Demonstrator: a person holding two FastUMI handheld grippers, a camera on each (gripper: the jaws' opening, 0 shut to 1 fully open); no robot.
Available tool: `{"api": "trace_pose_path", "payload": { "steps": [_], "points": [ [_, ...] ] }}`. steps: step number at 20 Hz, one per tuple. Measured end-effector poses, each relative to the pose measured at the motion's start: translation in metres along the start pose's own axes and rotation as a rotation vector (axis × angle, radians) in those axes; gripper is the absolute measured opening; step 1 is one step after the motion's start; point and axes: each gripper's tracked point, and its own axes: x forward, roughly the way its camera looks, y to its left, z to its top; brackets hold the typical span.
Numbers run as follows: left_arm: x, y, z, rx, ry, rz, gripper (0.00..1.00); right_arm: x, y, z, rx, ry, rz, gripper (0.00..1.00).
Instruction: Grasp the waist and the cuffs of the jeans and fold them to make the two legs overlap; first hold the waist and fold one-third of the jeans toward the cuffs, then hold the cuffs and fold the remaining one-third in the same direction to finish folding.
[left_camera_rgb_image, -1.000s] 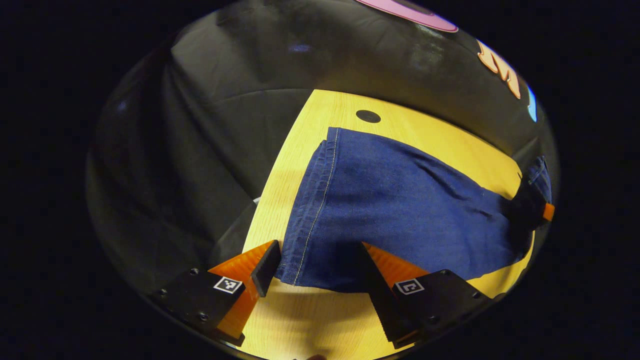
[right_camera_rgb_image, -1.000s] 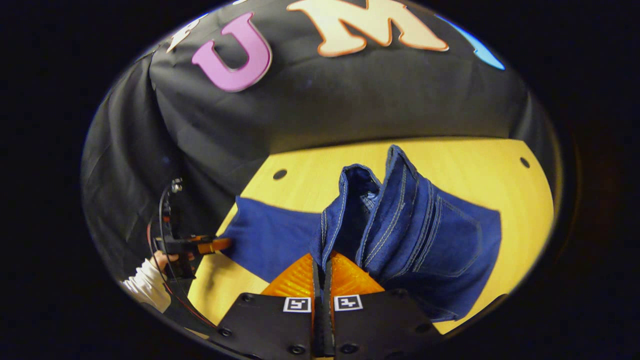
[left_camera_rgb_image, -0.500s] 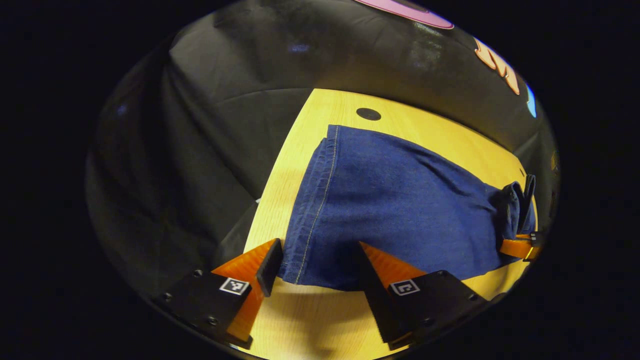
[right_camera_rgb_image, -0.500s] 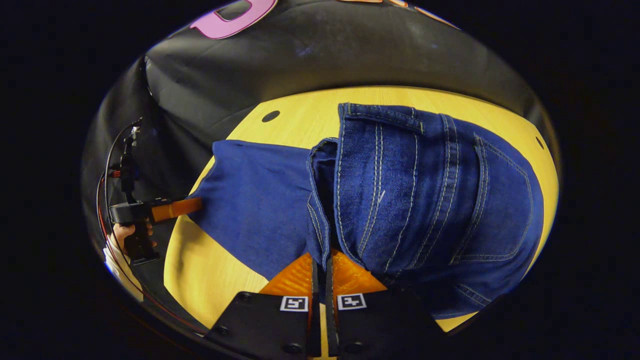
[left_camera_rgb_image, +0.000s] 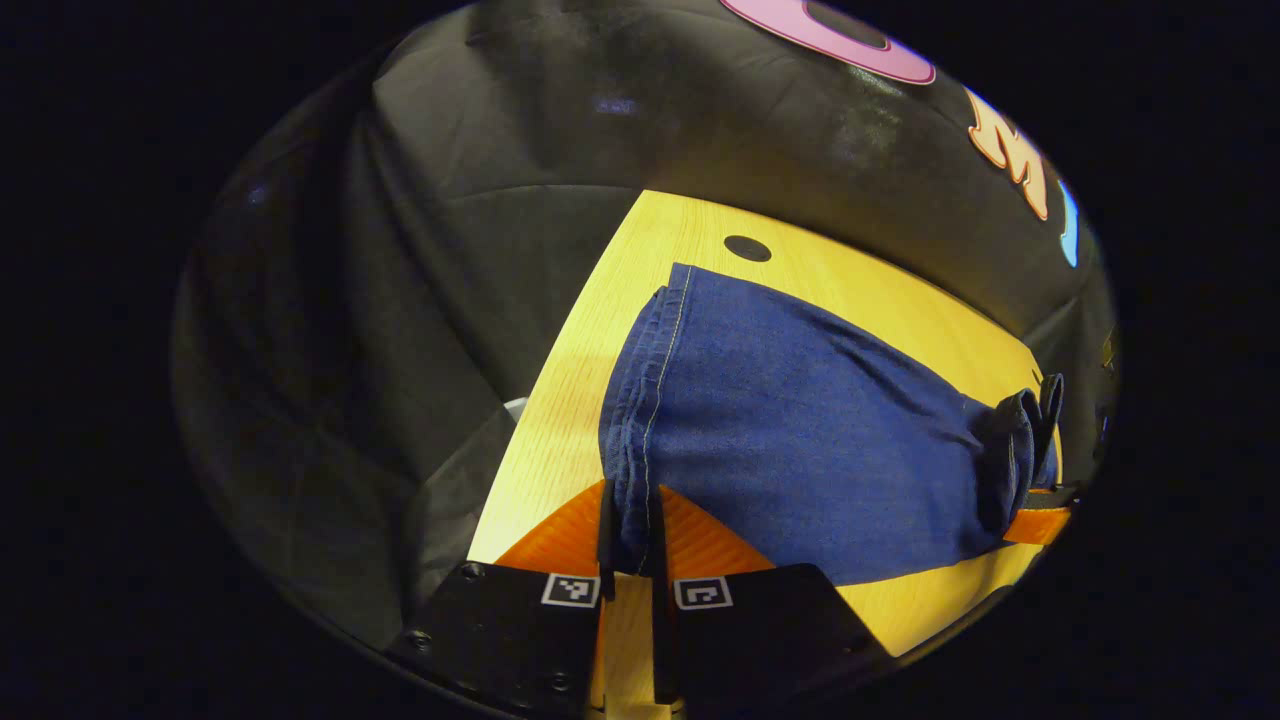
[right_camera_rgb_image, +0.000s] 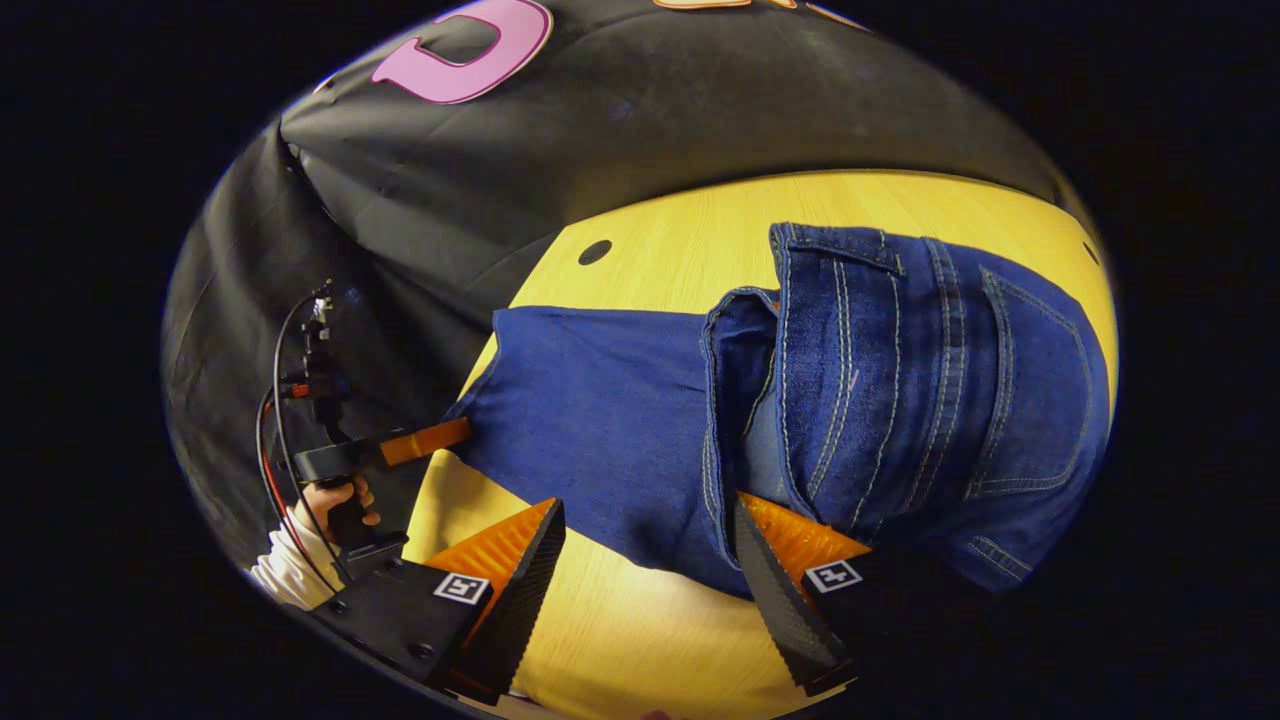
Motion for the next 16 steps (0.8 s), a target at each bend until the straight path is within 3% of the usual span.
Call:
{"api": "trace_pose_path", "payload": {
  "steps": [5,11,16],
  "points": [
    [-0.004,-0.009,0.009,-0.12,-0.057,-0.025,0.03,-0.049,0.01,0.031,0.019,-0.087,0.048,0.99],
    [-0.027,-0.024,0.028,-0.158,-0.095,-0.06,0.0,-0.095,-0.041,0.033,0.037,-0.155,-0.06,0.98],
    [-0.066,-0.087,0.059,-0.11,-0.13,-0.124,0.0,-0.145,-0.093,0.04,0.114,-0.217,-0.127,0.98]
  ]
}}
